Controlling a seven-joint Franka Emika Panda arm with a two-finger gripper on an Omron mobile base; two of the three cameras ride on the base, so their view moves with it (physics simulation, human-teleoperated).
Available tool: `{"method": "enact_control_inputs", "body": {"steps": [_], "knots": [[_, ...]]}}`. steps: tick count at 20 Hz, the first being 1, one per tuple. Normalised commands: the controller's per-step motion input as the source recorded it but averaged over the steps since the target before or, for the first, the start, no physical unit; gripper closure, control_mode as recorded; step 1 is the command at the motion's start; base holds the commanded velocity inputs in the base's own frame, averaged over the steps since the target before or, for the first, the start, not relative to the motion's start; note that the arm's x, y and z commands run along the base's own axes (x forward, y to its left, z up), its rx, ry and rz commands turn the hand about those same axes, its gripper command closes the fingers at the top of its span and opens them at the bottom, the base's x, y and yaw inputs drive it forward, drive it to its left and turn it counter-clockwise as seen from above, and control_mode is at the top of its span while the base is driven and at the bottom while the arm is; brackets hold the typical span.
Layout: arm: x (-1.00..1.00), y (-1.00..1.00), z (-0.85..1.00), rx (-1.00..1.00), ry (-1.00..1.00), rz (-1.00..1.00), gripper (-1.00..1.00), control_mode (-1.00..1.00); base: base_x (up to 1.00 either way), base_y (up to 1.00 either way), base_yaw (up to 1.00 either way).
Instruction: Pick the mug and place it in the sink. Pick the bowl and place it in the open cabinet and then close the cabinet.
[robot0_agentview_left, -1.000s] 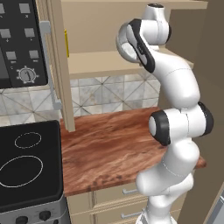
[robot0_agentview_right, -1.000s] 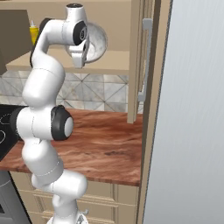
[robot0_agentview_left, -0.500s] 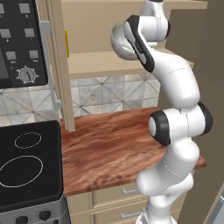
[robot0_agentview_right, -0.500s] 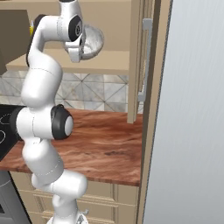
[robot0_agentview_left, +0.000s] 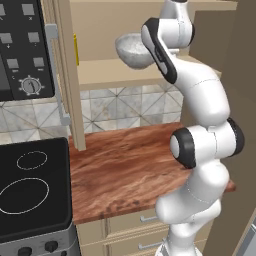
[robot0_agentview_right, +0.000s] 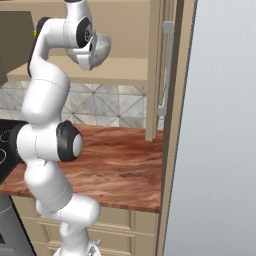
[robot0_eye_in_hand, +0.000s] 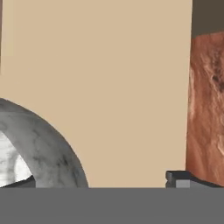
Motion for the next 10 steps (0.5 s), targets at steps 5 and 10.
{"method": "enact_control_inputs", "body": {"steps": [5,10], "knots": [[-0.08,0.01,0.29,0.00,-0.15,0.00,-1.00,-1.00,0.00,0.00,0.00],[-0.38,0.01,-0.15,0.00,-0.01,0.00,-1.00,-1.00,0.00,0.00,0.00]]}}
